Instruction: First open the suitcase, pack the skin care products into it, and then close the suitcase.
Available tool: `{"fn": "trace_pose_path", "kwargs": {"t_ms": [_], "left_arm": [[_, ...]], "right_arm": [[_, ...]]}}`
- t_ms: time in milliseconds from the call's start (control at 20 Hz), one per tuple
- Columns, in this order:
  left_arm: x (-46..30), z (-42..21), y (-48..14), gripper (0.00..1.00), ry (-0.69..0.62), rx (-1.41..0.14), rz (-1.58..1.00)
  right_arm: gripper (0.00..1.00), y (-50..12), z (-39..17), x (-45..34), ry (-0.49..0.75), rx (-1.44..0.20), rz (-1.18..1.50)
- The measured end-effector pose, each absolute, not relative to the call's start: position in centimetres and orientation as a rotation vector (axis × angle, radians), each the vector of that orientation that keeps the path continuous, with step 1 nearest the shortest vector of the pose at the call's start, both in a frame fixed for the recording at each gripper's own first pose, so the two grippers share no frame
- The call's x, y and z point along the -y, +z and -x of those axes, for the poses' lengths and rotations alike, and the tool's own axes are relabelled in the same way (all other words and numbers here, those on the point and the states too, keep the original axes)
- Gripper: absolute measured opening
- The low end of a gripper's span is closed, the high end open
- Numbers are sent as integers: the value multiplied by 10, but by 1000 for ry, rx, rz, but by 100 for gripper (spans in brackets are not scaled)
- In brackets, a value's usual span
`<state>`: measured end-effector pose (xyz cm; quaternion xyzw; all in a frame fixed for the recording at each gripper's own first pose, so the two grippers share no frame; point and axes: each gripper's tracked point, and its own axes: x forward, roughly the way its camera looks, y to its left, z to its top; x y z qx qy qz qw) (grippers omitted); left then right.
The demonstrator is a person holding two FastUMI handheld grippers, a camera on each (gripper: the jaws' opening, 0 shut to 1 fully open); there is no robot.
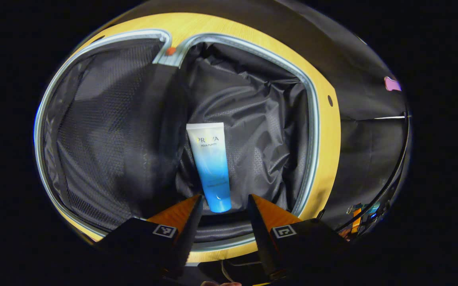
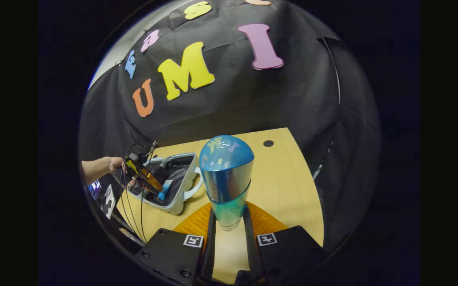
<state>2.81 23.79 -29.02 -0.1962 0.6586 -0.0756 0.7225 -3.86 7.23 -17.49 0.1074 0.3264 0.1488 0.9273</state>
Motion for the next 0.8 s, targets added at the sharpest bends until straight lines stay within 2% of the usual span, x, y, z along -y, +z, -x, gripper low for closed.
{"fn": "trace_pose_path", "kwargs": {"t_ms": [50,100,250,400,450,500,650,800], "left_arm": [[-241,-28,-280,94,-162,-1404,399],[-242,-27,-267,84,-163,-1340,372],[-239,-19,-229,97,-157,-1106,276],[-239,-3,-193,98,-95,-879,239],[-241,5,-182,87,-68,-804,238],[-241,17,-172,98,-45,-746,229],[-234,59,-159,99,28,-639,267],[-216,97,-159,99,44,-609,360]], "right_arm": [[32,-173,35,-86,339,-672,-211],[32,-171,29,-104,378,-672,-204],[31,-164,13,-163,513,-692,-190],[32,-165,-1,-223,644,-756,-161],[33,-168,-5,-239,677,-790,-145],[33,-173,-8,-257,706,-832,-137],[32,-194,-17,-308,750,-989,-147],[33,-235,-23,-350,726,-1178,-168]]}}
